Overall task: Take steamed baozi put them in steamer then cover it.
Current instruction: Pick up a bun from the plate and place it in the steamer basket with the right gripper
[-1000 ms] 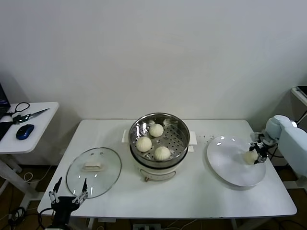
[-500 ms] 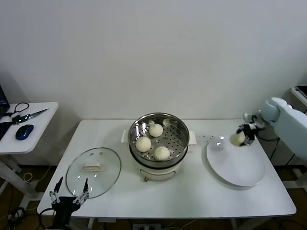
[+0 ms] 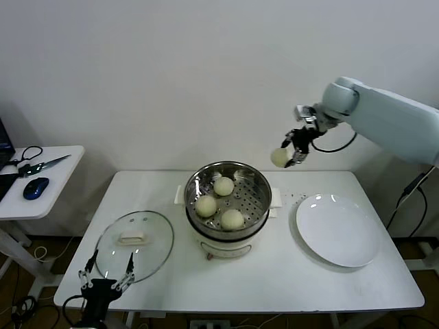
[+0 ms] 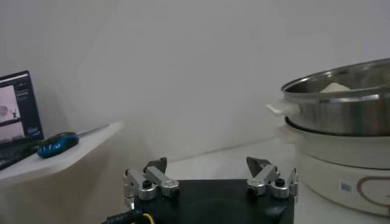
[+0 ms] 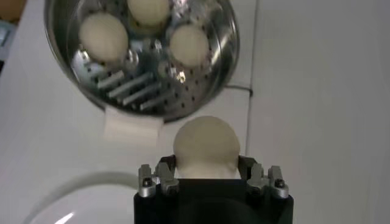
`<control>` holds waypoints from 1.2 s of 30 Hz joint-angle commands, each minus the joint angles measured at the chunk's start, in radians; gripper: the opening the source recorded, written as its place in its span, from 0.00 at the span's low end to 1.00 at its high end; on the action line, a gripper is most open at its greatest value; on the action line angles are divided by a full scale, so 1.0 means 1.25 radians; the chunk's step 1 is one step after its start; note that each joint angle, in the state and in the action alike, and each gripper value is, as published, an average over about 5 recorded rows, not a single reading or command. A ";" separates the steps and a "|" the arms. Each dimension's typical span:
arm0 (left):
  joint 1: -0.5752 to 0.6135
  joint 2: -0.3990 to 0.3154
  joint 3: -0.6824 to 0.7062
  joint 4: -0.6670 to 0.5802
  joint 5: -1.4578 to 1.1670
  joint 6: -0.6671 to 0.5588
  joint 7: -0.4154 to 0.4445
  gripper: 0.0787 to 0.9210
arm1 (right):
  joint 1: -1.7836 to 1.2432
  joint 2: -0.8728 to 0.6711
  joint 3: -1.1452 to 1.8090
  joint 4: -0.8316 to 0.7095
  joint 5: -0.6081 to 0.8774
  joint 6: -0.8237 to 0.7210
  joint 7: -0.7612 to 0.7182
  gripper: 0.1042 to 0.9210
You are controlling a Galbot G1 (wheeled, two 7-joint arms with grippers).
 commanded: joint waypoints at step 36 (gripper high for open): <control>-0.059 0.024 0.002 0.002 -0.006 0.036 0.004 0.88 | -0.056 0.178 -0.163 0.021 0.102 -0.100 0.095 0.88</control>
